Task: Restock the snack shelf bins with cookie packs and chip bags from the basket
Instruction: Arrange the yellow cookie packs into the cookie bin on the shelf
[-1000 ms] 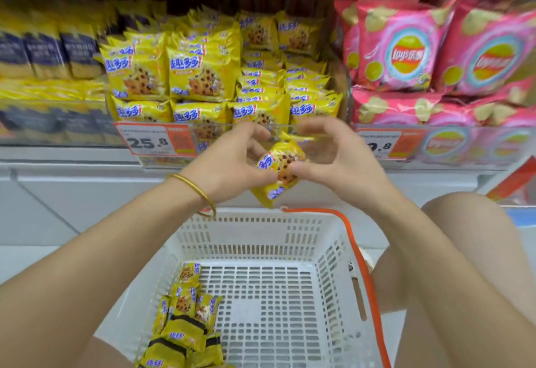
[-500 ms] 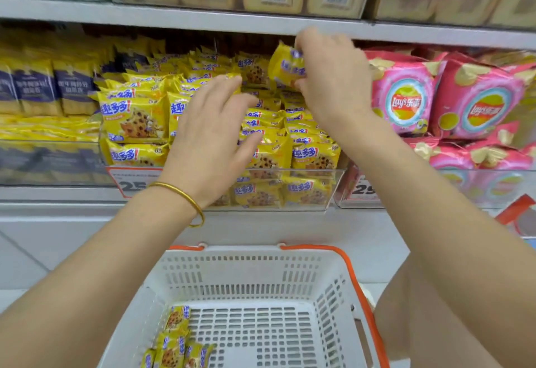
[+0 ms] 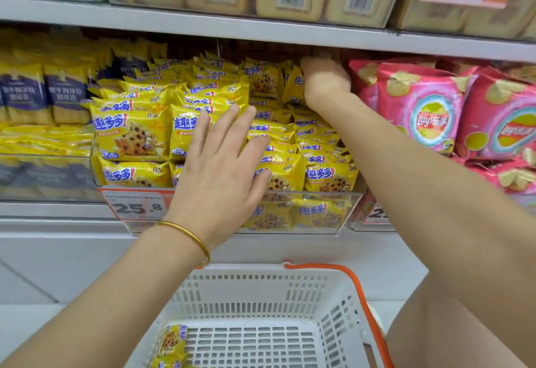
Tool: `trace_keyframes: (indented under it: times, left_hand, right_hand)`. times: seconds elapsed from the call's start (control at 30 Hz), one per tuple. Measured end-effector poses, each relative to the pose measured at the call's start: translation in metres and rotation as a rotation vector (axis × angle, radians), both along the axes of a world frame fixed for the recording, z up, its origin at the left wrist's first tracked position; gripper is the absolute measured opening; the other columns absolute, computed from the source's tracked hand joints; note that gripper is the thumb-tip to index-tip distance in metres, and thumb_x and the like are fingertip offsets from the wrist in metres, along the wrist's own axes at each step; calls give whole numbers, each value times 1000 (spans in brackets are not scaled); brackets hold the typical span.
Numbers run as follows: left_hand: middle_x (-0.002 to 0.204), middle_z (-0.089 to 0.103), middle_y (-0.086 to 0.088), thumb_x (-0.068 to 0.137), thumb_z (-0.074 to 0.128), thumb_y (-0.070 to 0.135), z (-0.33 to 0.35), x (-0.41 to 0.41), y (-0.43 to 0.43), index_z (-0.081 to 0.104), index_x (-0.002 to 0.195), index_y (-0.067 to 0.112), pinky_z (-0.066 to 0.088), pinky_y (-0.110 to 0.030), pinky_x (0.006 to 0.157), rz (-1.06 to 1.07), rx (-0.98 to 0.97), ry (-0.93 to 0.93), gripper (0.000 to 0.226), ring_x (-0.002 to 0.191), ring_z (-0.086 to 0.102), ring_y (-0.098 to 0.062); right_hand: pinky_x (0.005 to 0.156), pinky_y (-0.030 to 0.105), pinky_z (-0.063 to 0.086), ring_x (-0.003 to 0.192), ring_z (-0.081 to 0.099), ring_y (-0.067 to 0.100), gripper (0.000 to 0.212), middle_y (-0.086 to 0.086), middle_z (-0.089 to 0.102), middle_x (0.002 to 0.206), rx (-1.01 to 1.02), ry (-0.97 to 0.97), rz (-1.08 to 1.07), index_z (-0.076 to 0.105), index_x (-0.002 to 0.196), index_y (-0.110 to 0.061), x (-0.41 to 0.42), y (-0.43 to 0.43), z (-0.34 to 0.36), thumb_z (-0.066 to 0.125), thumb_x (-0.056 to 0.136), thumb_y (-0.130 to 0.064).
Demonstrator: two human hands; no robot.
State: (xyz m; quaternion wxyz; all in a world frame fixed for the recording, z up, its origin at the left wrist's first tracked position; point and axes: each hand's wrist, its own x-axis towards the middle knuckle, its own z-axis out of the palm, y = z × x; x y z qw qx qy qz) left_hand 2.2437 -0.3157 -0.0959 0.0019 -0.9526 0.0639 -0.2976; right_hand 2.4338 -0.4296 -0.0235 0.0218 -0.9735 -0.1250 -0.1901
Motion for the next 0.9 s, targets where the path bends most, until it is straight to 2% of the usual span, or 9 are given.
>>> trace_keyframes:
  times: [0.13,0.23,0.33,0.53,0.6,0.7,0.73,0.8,0.9]
  left_hand:
    - [144,42,-15,87,36,39,-1,2,0,61,116,14,11,-51,114,2,19,-14,46,137,31,-32]
    - [144,41,-15,88,36,39,-1,2,2,61,116,14,12,-51,114,-13,24,-9,45,137,31,-32]
    - [145,41,-14,89,38,38,-1,-1,5,61,115,13,13,-51,115,-43,29,-18,43,138,29,-31]
    - [142,45,-14,89,43,32,3,-20,9,64,111,11,22,-52,112,-136,56,-67,37,136,35,-33]
    - [136,51,-13,87,46,29,4,-34,10,65,107,10,30,-48,107,-159,61,-100,33,127,43,-34]
    - [120,61,-8,87,47,25,5,-61,16,67,97,11,42,-45,84,-179,89,-77,26,108,51,-32]
    - [116,63,-6,86,46,25,1,-70,20,66,95,11,44,-45,79,-180,101,-17,26,103,52,-32]
    - [110,64,-6,83,44,28,-13,-87,32,67,93,12,48,-46,76,-158,106,162,29,98,52,-31]
    - [106,66,-10,77,39,36,-45,-116,54,69,89,13,53,-47,72,-99,154,438,40,94,57,-34]
  right_hand:
    - [98,42,37,134,29,37,41,14,36,143,-76,-18,-21,53,129,-12,6,4,-5,50,89,-5]
    - [95,42,39,130,36,37,45,17,42,138,-17,-7,7,47,133,-7,-1,4,-5,41,89,3]
    - [90,44,42,124,42,38,47,21,46,131,112,-27,59,40,130,-3,-21,-6,-6,44,85,9]
    - [80,38,39,114,47,36,49,16,49,125,176,-57,233,44,125,-4,-92,-26,-12,42,81,17]
    - [85,41,45,113,50,33,51,12,51,124,262,-124,355,48,127,-9,-130,-41,-22,43,82,15]
    - [75,46,51,99,60,32,41,9,61,108,463,-158,593,59,116,-15,-195,-49,-52,47,81,2]
    - [74,46,52,97,61,31,39,7,61,107,448,-74,628,59,115,-18,-208,-43,-71,47,81,-1]
    - [79,43,50,102,59,28,40,3,57,115,270,256,627,54,119,-25,-223,-24,-120,45,87,-3]
    - [86,39,47,111,54,28,38,6,54,125,28,712,662,52,124,-22,-233,10,-223,43,92,-4]
